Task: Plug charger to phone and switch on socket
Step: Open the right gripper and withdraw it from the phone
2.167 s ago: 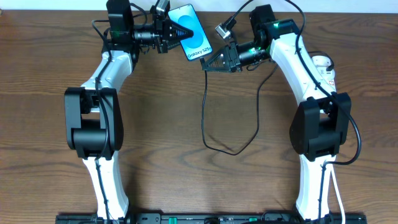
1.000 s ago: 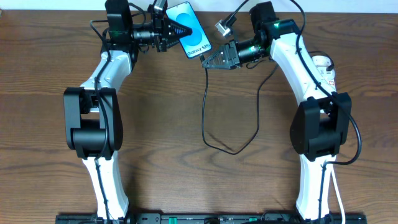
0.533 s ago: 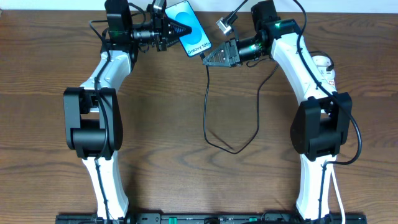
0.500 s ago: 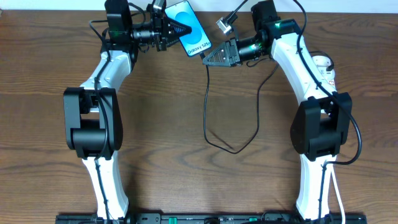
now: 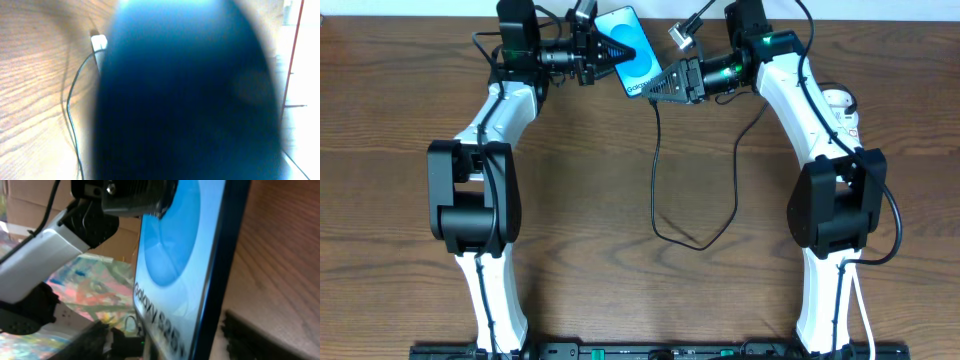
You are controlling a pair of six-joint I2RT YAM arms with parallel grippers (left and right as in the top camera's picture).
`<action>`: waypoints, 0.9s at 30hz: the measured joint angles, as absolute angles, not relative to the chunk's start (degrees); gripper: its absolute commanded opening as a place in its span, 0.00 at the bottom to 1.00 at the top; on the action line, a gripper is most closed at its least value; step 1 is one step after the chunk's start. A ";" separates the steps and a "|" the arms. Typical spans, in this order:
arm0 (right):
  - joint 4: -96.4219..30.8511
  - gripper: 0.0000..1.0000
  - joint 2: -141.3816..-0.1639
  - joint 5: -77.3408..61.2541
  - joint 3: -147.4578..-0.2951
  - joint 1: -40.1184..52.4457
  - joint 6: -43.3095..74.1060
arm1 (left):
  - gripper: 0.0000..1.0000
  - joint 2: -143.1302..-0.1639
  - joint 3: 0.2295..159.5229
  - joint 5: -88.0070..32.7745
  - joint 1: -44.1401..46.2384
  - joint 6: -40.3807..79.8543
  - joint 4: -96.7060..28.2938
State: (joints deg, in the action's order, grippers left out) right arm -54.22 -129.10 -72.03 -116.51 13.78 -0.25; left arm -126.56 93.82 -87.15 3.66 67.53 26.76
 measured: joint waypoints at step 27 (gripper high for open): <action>-55.48 0.99 -129.10 -52.75 -116.51 0.75 6.55 | 0.07 -133.58 93.82 -85.73 3.05 54.98 25.91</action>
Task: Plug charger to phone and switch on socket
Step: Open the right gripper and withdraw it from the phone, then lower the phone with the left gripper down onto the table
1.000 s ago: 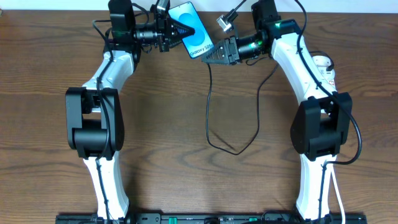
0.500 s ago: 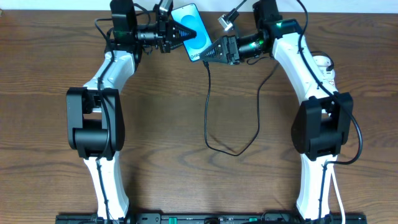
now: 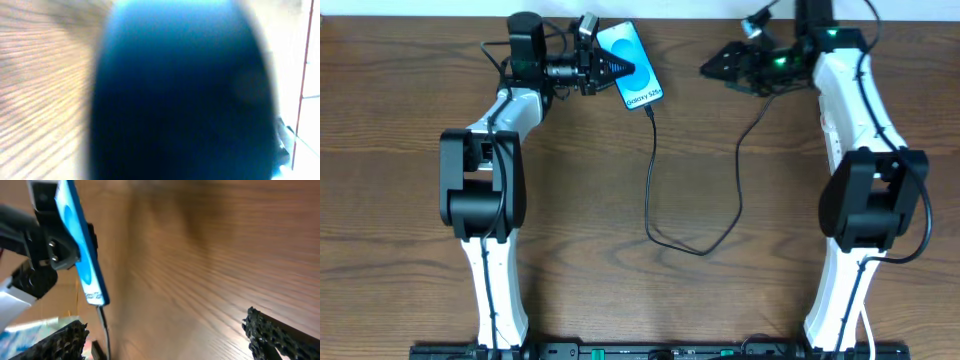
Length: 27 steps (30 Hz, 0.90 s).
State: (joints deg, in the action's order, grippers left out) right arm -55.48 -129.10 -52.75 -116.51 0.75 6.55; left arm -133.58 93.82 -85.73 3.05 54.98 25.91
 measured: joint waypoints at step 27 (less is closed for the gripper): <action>-56.97 0.99 -129.10 -43.40 -116.51 5.56 7.01 | 0.07 -134.63 94.61 -51.09 3.05 47.94 -4.58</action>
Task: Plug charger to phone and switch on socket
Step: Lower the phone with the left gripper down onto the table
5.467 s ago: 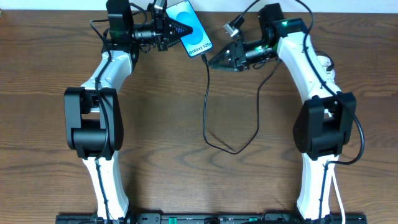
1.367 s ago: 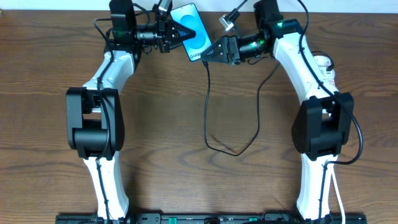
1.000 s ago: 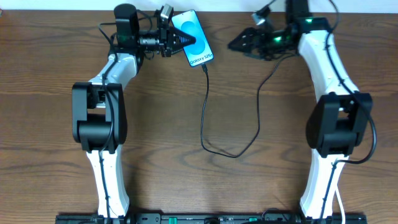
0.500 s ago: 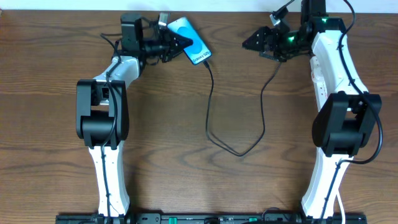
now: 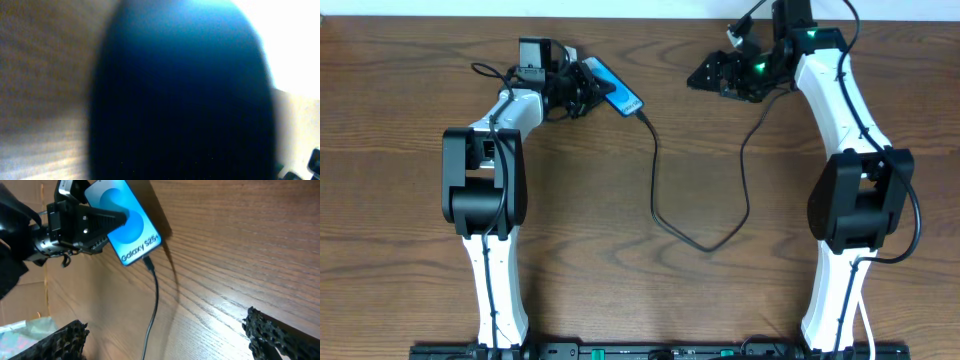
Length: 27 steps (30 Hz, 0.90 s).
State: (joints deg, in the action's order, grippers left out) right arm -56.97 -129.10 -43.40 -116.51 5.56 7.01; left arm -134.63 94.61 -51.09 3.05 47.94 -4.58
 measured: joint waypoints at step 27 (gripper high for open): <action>-57.10 0.99 -129.10 -42.37 -116.51 5.96 7.22 | 0.07 -134.47 117.80 -46.35 9.45 8.05 -62.78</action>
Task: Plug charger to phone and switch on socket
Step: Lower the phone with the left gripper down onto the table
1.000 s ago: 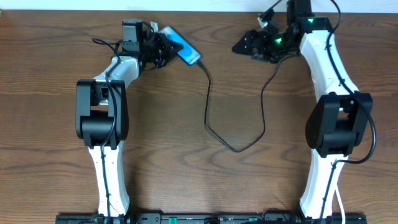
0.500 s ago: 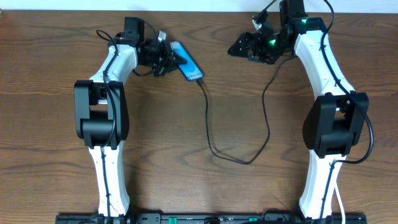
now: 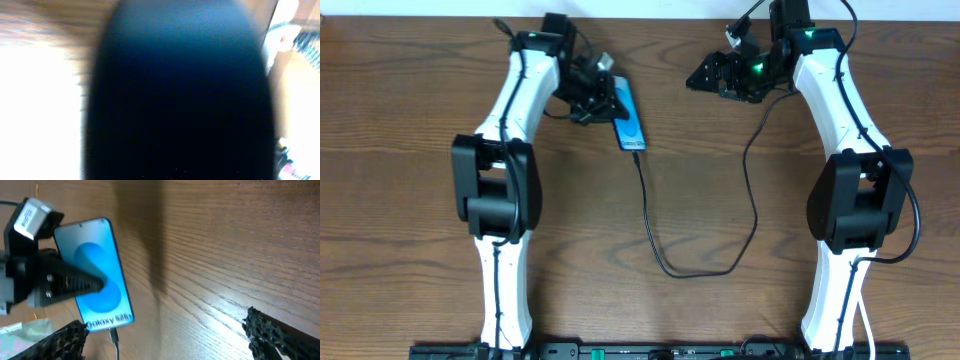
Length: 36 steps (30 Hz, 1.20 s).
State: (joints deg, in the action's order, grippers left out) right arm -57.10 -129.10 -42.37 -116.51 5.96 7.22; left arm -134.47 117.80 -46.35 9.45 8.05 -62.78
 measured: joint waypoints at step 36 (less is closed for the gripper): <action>-57.60 0.99 -129.10 -41.25 -116.51 5.93 11.60 | 0.08 -137.75 117.78 -53.01 15.90 -1.30 -64.88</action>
